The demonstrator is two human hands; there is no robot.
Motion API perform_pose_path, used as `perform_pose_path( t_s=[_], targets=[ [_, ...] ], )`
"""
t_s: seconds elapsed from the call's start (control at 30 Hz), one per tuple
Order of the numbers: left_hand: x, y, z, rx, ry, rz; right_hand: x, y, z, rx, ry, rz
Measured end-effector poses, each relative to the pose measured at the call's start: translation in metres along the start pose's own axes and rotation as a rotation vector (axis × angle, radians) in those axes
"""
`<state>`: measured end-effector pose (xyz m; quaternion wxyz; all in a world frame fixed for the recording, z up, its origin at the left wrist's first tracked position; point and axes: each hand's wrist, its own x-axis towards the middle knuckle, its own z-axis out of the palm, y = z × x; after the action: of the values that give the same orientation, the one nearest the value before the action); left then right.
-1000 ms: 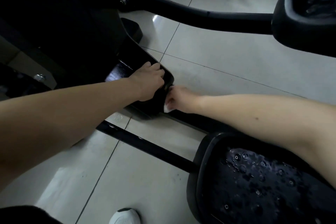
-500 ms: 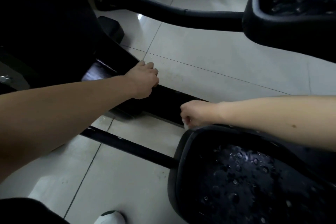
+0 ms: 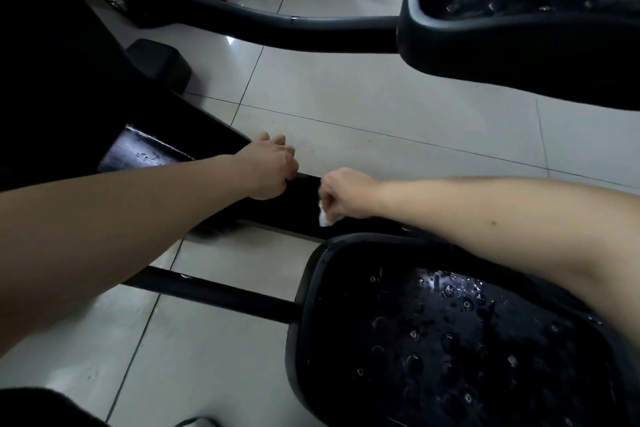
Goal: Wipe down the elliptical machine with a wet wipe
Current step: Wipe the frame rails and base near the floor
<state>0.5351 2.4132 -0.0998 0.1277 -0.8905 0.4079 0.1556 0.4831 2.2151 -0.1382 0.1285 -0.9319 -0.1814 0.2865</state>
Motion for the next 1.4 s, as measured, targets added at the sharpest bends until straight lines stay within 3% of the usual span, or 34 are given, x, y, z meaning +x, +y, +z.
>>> perform_pose_path(
  t_s=[0.13, 0.4, 0.47, 0.63, 0.87, 1.03, 1.13, 1.27, 1.4],
  targets=[
    [-0.006, 0.001, -0.007, -0.027, -0.021, -0.034, 0.016, -0.017, 0.002, 0.009, 0.012, -0.020],
    [-0.017, 0.019, -0.036, -0.014, -0.056, -0.081, -0.072, 0.071, 0.014, -0.113, 0.023, 0.070],
    [-0.018, 0.030, -0.049, -0.022, -0.065, -0.072, -0.087, 0.080, 0.006, -0.028, 0.042, 0.114],
    [-0.016, 0.055, -0.088, -0.107, -0.043, -0.086, -0.110, 0.085, -0.029, 0.451, 0.281, 0.119],
    [-0.003, 0.084, -0.139, -0.494, -0.117, -0.216, -0.133, 0.072, -0.061, 0.827, 0.303, 0.100],
    [0.004, 0.106, -0.152, -0.582, -0.172, -0.220, -0.135, 0.064, -0.065, 0.927, 0.306, 0.045],
    [0.007, 0.112, -0.149, -0.663, -0.116, -0.171, -0.134, 0.060, -0.062, 0.982, 0.320, 0.029],
    [0.020, 0.116, -0.144, -0.662, -0.056, -0.162, -0.149, 0.064, -0.054, 0.972, 0.413, 0.133],
    [0.038, 0.119, -0.136, -0.742, -0.134, -0.126, -0.164, 0.072, -0.046, 0.983, 0.458, 0.291]
  ],
)
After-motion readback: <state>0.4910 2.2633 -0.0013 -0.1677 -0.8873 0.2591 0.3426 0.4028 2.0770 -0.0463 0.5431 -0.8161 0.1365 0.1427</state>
